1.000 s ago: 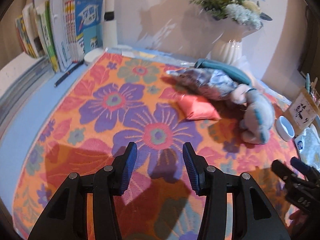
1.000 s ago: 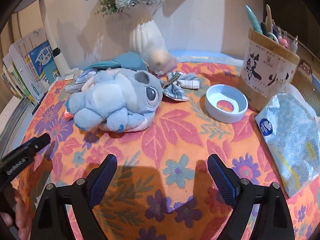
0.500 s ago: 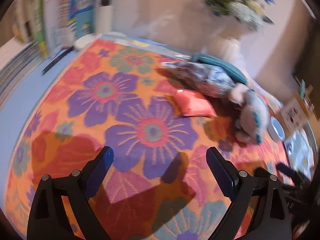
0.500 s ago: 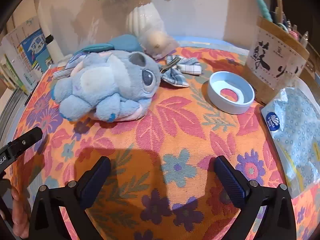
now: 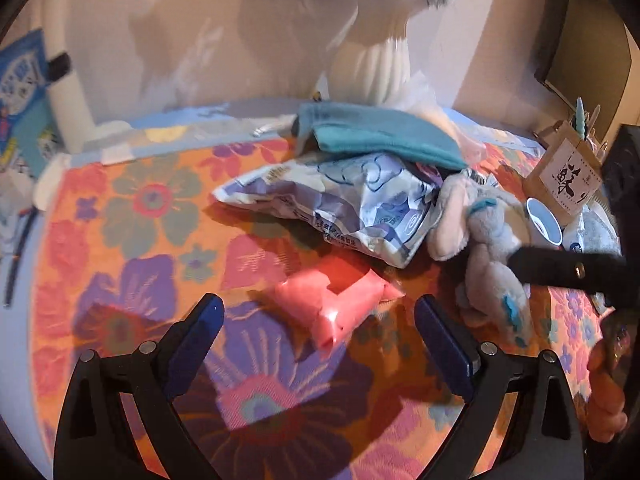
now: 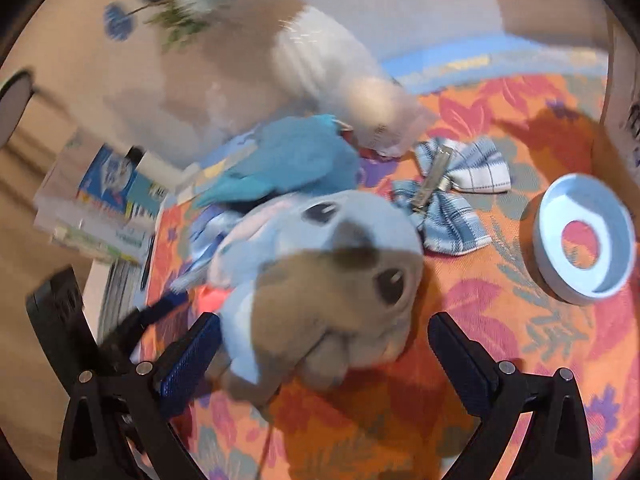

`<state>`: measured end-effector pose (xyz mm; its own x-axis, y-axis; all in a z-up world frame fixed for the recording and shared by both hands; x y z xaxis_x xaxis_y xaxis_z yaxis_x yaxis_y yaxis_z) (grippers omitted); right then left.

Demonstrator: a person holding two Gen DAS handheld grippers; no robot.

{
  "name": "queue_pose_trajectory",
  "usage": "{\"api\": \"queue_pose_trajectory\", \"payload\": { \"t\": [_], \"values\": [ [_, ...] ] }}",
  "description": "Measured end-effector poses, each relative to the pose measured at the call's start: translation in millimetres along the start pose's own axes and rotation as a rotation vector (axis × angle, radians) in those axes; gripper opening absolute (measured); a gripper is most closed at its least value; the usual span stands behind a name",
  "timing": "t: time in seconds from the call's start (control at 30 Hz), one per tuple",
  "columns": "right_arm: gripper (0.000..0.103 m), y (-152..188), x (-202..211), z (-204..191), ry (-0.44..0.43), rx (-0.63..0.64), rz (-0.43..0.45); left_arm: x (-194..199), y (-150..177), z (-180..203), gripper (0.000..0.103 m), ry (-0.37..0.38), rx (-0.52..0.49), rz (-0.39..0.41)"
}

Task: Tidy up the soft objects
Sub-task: 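Grasp the blue Stitch plush with the right tool while the left tool grasps the pink pouch, then carry the Stitch plush and pink pouch to the glass plate and release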

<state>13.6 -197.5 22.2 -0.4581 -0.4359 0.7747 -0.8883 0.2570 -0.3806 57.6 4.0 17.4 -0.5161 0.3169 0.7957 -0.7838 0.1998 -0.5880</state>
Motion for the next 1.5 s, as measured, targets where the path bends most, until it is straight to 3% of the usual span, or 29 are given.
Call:
{"api": "queue_pose_trajectory", "payload": {
  "t": [0.1, 0.17, 0.2, 0.3, 0.77, 1.1, 1.17, 1.23, 1.5],
  "values": [
    [0.103, -9, -7, 9, -0.067, -0.070, 0.006, -6, 2, 4, 0.092, -0.001, -0.004, -0.009],
    [0.097, -12, -8, 5, -0.058, -0.059, 0.020, -4, 1, 8, 0.075, -0.001, -0.017, 0.001],
    [0.093, -13, -10, 1, -0.050, -0.044, 0.022, -3, 0, 8, 0.059, 0.004, -0.020, 0.004],
    [0.087, -10, -9, -7, -0.012, -0.019, 0.051, -1, 2, 12, 0.047, -0.003, -0.040, 0.019],
    [0.085, 11, 72, -22, 0.006, 0.047, 0.225, 54, 20, 49, 0.045, 0.032, -0.027, 0.116],
    [0.085, 22, 137, -20, 0.015, 0.068, 0.335, 133, 15, 116, 0.045, -0.140, -0.101, 0.282],
    [0.085, 23, 151, -20, 0.026, 0.076, 0.360, 150, 13, 136, 0.045, -0.232, -0.135, 0.332],
    [0.085, 24, 168, -18, 0.036, 0.087, 0.396, 164, 11, 151, 0.045, -0.277, -0.158, 0.369],
    [0.085, 25, 233, -2, 0.102, 0.114, 0.550, 205, -2, 209, 0.045, -0.258, -0.217, 0.495]
  ]
}}
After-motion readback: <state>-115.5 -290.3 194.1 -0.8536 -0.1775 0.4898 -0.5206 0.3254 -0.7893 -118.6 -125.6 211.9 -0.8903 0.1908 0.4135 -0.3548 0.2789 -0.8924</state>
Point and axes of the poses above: each gripper's, at about its wrist camera, not at the fingertips, and x roughly against the way its jaws point, z to its right, y to its underside, the point moved 1 cm from there along -x, roughly the way its jaws point
